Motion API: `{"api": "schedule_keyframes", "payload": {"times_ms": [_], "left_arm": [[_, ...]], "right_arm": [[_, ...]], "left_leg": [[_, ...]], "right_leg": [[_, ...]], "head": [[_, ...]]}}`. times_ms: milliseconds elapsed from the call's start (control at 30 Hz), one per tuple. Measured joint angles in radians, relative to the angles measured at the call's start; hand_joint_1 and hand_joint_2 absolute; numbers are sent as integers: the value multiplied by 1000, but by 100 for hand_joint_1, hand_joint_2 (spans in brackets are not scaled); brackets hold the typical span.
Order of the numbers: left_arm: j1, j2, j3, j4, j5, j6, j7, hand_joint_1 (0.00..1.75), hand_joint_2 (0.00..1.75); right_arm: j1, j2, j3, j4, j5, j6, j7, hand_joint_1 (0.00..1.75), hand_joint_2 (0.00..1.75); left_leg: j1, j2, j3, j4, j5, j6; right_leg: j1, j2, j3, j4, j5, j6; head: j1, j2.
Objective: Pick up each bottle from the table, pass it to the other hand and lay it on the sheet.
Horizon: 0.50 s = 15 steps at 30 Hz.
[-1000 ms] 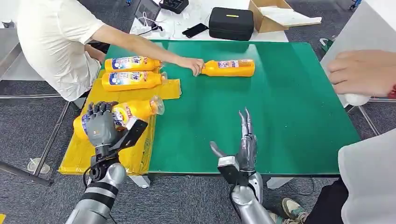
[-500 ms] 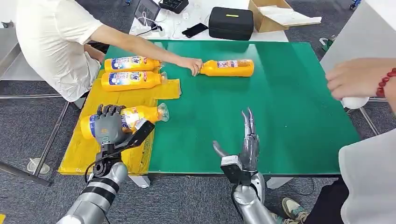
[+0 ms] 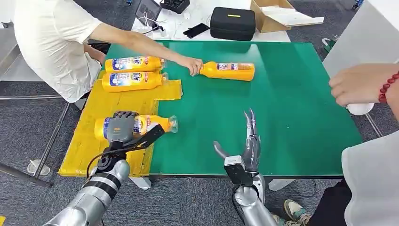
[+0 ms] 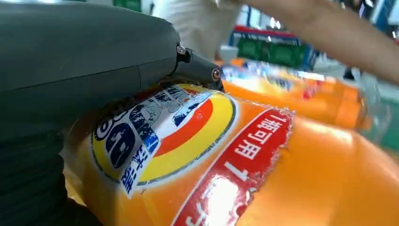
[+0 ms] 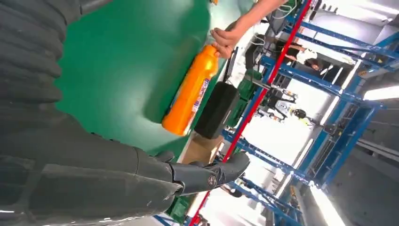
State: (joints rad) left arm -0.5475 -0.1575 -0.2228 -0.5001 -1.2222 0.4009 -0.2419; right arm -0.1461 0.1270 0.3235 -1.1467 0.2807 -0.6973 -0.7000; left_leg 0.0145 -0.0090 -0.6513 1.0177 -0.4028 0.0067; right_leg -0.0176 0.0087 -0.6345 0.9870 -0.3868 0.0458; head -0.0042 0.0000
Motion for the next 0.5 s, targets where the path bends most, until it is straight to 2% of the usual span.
{"api": "schedule_keyframes", "payload": {"times_ms": [133,200,500], "left_arm": [[-22,7,-22,48,16,-169,-26,150,175],[-36,12,-31,59,22,-205,-41,150,175],[-57,23,-40,86,53,-235,-52,136,175]], "right_arm": [[-7,-6,9,1,-42,8,0,0,175],[-14,-9,14,5,-61,11,0,0,175],[-25,-17,26,21,-90,11,0,0,175]], "left_leg": [[0,0,-1,0,0,0],[0,0,0,0,0,0],[0,0,1,0,0,0]], "right_leg": [[0,0,0,0,0,0],[0,0,0,0,0,0],[0,0,2,0,0,0]], "head": [[0,0],[0,0],[0,0]]}}
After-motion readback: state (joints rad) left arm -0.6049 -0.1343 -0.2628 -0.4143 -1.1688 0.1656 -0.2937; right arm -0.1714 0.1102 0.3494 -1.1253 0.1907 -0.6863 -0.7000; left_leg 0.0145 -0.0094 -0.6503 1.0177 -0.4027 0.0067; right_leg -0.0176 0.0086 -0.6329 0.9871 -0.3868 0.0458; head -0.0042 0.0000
